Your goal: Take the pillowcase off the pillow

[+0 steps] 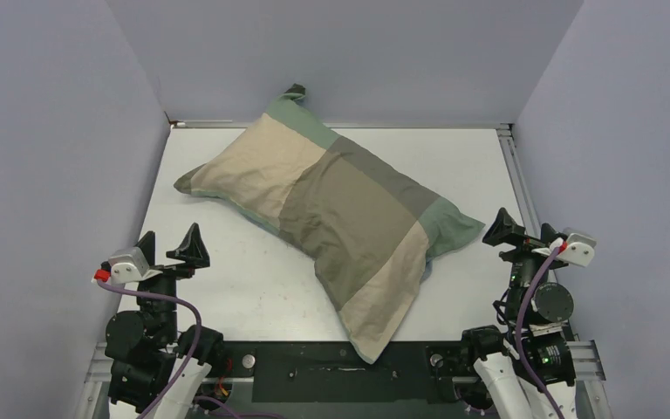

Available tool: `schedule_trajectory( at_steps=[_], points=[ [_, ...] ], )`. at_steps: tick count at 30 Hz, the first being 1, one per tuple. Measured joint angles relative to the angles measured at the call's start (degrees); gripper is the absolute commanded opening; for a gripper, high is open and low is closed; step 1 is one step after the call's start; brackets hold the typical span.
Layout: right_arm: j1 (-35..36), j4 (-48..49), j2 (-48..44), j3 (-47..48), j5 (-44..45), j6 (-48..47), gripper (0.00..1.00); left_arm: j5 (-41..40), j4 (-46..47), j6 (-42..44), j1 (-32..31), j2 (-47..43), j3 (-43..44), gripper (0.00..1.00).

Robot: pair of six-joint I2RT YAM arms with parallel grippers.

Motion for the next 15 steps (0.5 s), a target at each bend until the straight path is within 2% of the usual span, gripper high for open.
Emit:
schedule_trajectory(
  at_steps=[10, 15],
  points=[
    [0.0, -0.1, 0.8, -0.7, 0.1, 1.6, 0.90, 0.0, 0.0, -0.2, 0.0, 0.0, 0.0, 0.96],
    [0.0, -1.4, 9.0, 1.4, -1.2, 3.9, 0.90, 0.0, 0.0, -0.2, -0.3, 0.0, 0.0, 0.96]
  ],
)
